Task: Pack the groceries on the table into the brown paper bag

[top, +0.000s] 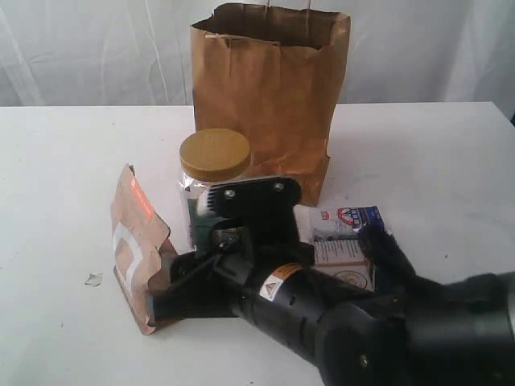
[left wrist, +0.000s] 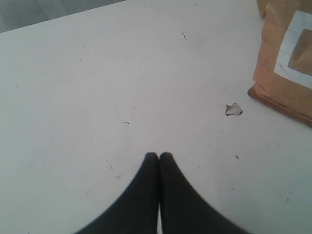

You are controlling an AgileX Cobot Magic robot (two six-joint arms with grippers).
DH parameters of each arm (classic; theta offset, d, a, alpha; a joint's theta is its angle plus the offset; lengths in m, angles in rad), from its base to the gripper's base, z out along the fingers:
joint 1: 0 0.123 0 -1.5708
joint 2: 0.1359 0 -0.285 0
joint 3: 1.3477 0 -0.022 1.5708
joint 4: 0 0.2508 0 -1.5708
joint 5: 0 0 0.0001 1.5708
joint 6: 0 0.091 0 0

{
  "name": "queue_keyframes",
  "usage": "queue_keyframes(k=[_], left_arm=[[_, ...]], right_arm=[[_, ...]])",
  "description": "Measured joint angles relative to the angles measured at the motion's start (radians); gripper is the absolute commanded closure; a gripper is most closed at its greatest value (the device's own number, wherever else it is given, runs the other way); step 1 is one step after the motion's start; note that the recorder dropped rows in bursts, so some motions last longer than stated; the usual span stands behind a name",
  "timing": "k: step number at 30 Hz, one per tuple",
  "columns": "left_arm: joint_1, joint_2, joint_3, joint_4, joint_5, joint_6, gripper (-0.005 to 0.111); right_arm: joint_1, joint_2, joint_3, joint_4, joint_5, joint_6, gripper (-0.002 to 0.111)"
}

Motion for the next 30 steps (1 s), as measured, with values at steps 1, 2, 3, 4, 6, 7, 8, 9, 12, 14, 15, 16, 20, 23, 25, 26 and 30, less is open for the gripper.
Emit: queue_keyframes(k=[1,2,3,4,6,7,8,9,12,14,15,16,20,23,25,26,30], left_arm=[[0.000,0.000,0.000,0.000,0.000,0.000,0.107],[0.000,0.000,0.000,0.000,0.000,0.000,0.107],[0.000,0.000,0.000,0.000,0.000,0.000,0.107],[0.000,0.000,0.000,0.000,0.000,0.000,0.107],[0.000,0.000,0.000,0.000,0.000,0.000,0.107],[0.000,0.000,0.000,0.000,0.000,0.000,0.107],[0.000,0.000,0.000,0.000,0.000,0.000,0.107],[0.000,0.000,0.000,0.000,0.000,0.000,0.107],[0.000,0.000,0.000,0.000,0.000,0.000,0.107],[0.000,0.000,0.000,0.000,0.000,0.000,0.107],[0.000,0.000,0.000,0.000,0.000,0.000,0.107],[0.000,0.000,0.000,0.000,0.000,0.000,0.107],[0.000,0.000,0.000,0.000,0.000,0.000,0.107],[0.000,0.000,0.000,0.000,0.000,0.000,0.107],[0.000,0.000,0.000,0.000,0.000,0.000,0.107],[0.000,0.000,0.000,0.000,0.000,0.000,0.107],[0.000,0.000,0.000,0.000,0.000,0.000,0.107]], right_arm=[[-0.007,0.008,-0.018,-0.008,0.031,-0.024,0.039],[-0.017,0.017,-0.038,-0.012,0.058,-0.045,0.039],[-0.028,0.029,-0.057,-0.015,0.074,-0.057,0.039],[-0.039,0.041,-0.073,-0.015,0.083,-0.066,0.039],[-0.063,0.063,-0.097,-0.019,0.096,-0.070,0.039],[-0.074,0.071,-0.107,-0.019,0.104,-0.070,0.039],[-0.082,0.077,-0.112,-0.020,0.116,-0.070,0.039],[-0.091,0.082,-0.116,-0.021,0.131,-0.070,0.039],[-0.108,0.074,-0.118,-0.022,0.193,-0.070,0.039],[-0.112,0.053,-0.118,-0.022,0.263,-0.070,0.039],[-0.114,0.036,-0.118,-0.022,0.308,-0.070,0.039],[-0.114,0.016,-0.118,-0.022,0.352,-0.070,0.039],[-0.114,-0.082,-0.118,-0.038,0.443,-0.070,0.039],[-0.114,-0.139,-0.118,-0.070,0.426,-0.070,0.039],[-0.116,-0.150,-0.118,-0.111,0.379,-0.075,0.039],[-0.116,-0.150,-0.118,-0.137,0.362,-0.085,0.039],[-0.116,-0.110,-0.118,-0.204,0.329,-0.138,0.039]])
